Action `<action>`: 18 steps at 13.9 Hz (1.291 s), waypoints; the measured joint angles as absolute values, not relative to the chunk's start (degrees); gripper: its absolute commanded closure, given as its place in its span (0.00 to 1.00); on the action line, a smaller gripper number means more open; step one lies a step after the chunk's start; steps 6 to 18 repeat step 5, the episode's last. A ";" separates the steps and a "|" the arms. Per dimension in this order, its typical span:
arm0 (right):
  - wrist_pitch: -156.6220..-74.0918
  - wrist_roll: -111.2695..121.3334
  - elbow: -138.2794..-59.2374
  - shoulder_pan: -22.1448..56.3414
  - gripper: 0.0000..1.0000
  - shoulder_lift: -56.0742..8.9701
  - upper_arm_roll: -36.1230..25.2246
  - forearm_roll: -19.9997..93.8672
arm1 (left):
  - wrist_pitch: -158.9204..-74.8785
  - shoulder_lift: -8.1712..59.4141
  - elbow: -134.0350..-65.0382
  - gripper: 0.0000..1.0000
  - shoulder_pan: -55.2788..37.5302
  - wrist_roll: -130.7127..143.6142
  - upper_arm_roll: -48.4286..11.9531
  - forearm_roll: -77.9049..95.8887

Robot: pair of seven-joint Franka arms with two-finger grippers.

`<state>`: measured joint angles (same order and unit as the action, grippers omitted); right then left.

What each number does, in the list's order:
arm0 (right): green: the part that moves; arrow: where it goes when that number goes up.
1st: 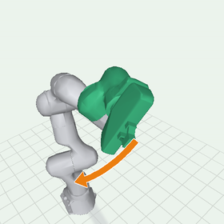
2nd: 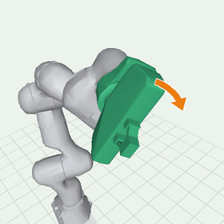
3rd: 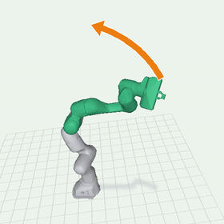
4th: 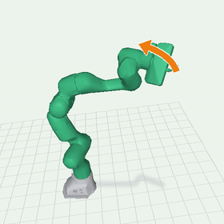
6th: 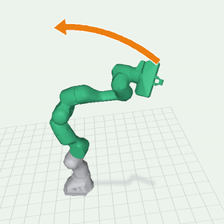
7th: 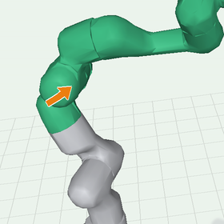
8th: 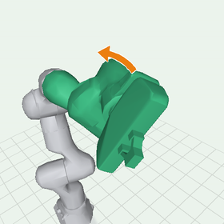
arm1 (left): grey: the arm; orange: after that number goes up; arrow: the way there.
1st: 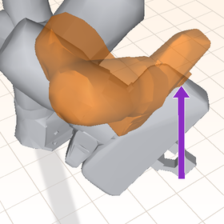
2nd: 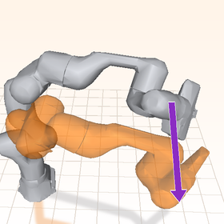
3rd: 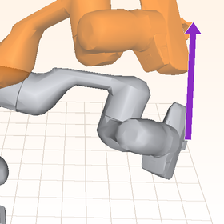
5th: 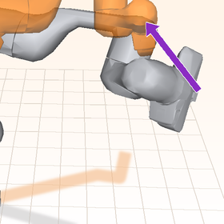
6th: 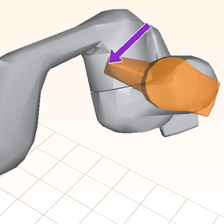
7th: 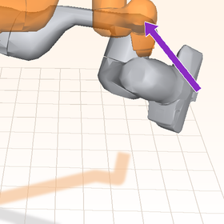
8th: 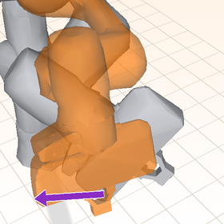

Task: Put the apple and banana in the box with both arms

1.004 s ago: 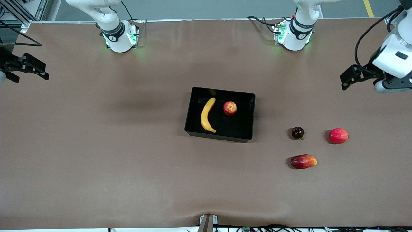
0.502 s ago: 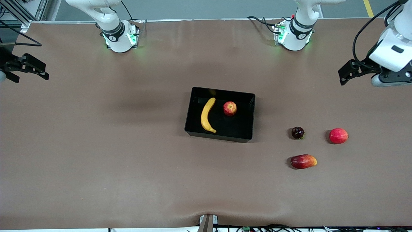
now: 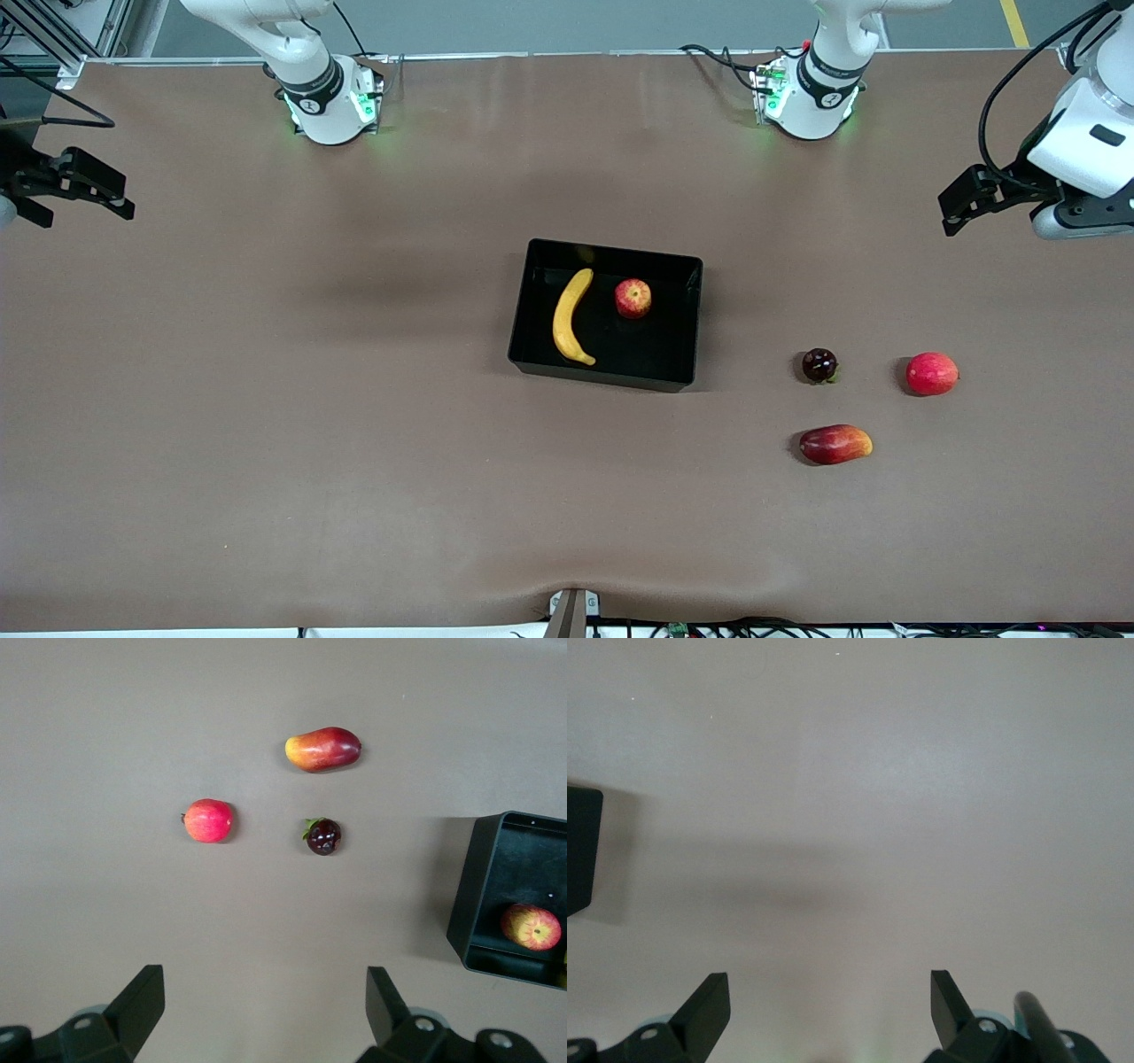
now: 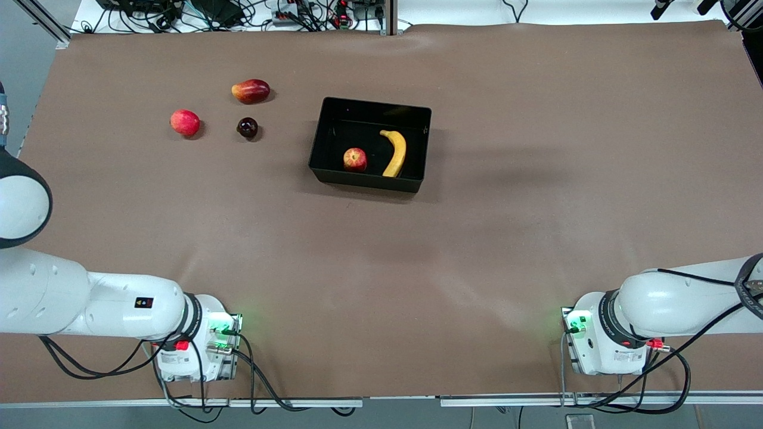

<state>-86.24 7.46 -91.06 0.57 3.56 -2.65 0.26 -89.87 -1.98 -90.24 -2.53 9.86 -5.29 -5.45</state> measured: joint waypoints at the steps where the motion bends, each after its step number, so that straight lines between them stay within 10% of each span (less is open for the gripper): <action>1: -86.24 7.46 -91.06 0.56 0.00 3.56 -2.65 0.26 | -89.87 -1.98 -90.24 0.00 -2.13 8.88 -5.17 -5.45; 18: -86.24 7.46 -91.06 0.54 0.00 3.56 -2.66 0.26 | -89.87 -1.98 -90.24 0.00 -1.08 6.27 -5.04 -5.45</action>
